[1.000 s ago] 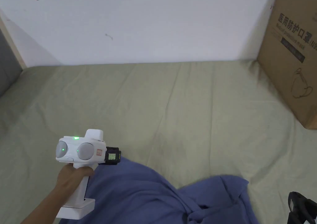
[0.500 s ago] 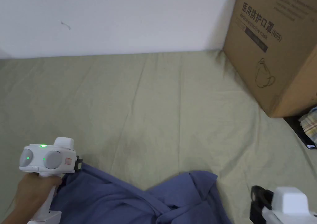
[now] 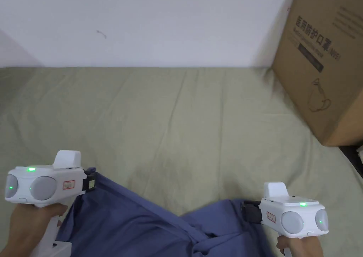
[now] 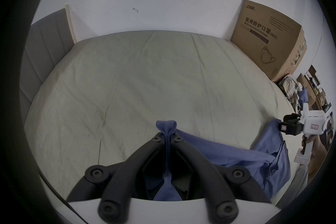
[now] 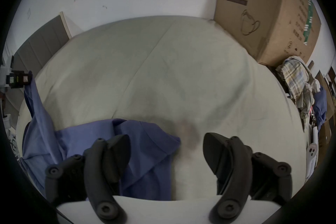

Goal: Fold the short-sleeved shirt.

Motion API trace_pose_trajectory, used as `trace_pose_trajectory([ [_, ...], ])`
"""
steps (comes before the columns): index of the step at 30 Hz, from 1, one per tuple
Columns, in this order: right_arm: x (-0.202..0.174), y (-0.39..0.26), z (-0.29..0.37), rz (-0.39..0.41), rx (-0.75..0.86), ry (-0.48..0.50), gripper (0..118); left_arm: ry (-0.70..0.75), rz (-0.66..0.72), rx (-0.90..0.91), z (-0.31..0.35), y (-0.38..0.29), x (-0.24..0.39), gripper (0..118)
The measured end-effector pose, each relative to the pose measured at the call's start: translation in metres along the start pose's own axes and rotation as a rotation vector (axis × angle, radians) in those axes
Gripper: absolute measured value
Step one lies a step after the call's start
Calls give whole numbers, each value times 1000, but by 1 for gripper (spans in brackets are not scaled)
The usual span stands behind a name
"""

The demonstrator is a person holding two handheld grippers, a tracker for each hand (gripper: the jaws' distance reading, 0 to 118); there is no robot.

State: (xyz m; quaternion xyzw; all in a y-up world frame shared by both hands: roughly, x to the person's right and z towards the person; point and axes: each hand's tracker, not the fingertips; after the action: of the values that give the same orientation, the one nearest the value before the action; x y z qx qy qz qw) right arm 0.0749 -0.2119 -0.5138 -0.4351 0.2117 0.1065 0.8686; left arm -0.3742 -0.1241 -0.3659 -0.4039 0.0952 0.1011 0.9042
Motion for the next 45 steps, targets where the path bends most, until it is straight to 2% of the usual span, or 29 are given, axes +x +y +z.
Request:
trace_pose_trajectory([
  [2, -4, 0, -13, 5, -8, -1, 65, 0, 8, -2, -5, -1, -8, 3],
  [3, -6, 0, -21, 4, -21, 2, 47, 1, 13, -2, -4, -3, -10, 3],
  [5, -7, -6, -31, 0, -63, 1, 23, 0, 27, -4, -3, -7, -14, 3],
  [6, -9, -9, -28, 2, -45, -3, 8, 2, 31, -5, -4, -8, -17, 3],
  [7, -11, -10, -20, 4, -16, 0, 6, 4, 34, -5, -2, -11, -19, 3],
  [10, -9, -15, -6, 9, 24, 6, 5, 10, 49, -5, 1, -18, -27, 3],
  [14, -4, -14, 45, -33, 145, 32, 5, 28, 92, 26, 21, -27, -35, 3],
  [18, 6, -2, 110, -81, 266, 72, 5, 49, 135, 107, 62, -31, -47, 3],
  [24, 7, 35, 206, -78, 466, 92, 5, 45, 182, 276, 147, -12, -64, 3],
  [28, 3, 69, 264, -45, 590, 52, 5, 51, 177, 387, 200, 20, -69, 3],
  [34, 8, 132, 325, -64, 731, 20, 5, 72, 204, 529, 265, 79, -66, 3],
  [39, 19, 190, 356, -106, 815, 14, 5, 91, 211, 627, 298, 140, -68, 3],
  [45, 30, 252, 361, -114, 884, -5, 5, 119, 232, 731, 315, 215, -73, 3],
])
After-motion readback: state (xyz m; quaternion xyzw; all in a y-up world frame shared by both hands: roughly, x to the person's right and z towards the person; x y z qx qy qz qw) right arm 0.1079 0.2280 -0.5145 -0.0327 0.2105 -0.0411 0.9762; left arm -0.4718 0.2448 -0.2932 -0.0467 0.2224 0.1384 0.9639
